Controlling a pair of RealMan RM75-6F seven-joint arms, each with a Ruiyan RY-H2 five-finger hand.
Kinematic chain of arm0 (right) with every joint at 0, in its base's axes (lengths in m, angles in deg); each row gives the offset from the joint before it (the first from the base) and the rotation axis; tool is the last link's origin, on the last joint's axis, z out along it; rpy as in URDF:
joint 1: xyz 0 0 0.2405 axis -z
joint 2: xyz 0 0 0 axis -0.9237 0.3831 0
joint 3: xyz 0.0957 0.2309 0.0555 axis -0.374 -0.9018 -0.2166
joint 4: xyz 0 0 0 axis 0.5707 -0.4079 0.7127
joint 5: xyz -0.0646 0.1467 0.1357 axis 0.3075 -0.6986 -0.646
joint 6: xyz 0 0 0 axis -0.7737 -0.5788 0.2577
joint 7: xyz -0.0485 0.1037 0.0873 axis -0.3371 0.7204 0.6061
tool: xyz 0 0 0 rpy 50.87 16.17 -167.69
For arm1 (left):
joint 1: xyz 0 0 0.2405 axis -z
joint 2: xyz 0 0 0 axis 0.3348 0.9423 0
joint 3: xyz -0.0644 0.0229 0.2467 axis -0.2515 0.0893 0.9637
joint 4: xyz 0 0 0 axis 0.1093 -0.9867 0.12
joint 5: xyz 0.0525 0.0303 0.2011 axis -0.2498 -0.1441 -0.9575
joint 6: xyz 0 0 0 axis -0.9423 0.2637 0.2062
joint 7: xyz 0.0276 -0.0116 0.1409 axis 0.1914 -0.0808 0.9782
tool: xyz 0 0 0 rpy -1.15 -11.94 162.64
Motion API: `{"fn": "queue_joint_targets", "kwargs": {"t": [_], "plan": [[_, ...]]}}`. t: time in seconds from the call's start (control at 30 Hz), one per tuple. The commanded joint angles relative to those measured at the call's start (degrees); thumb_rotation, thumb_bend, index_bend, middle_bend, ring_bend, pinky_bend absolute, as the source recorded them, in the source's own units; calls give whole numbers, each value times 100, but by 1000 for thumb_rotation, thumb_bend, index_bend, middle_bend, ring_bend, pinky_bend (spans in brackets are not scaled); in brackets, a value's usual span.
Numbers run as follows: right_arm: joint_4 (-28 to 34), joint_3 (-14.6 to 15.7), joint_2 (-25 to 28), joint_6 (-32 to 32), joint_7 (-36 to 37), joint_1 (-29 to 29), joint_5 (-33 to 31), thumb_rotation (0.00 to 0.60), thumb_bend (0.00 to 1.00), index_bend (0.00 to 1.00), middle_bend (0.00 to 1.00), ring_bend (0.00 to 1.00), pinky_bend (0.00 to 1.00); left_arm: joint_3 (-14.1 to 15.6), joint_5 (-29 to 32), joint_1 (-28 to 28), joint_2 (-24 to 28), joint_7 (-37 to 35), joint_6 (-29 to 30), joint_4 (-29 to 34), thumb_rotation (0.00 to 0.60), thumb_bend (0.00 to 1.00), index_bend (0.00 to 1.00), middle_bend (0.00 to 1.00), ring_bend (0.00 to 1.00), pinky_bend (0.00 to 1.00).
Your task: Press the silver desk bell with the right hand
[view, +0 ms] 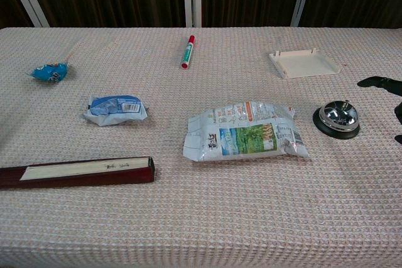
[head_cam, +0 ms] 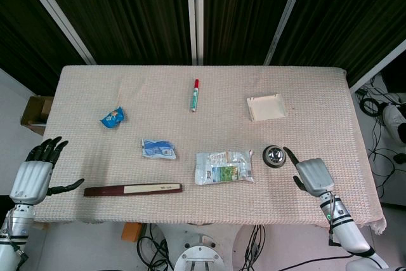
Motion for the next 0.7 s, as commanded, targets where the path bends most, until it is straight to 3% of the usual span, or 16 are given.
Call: {"fn": "queue_joint_targets", "kwargs": {"t": [0.03, 0.7], "plan": [[4, 11, -4, -8, -12, 3, -1, 600, 284, 0, 678, 805, 937, 1, 10, -4, 3, -16, -2, -5, 186, 12, 113, 76, 71, 176], [-87, 59, -130, -122, -82, -29, -16, 600, 285, 0, 679, 805, 936, 4, 11, -24, 23, -63, 28, -29, 186, 13, 113, 76, 71, 176]]}}
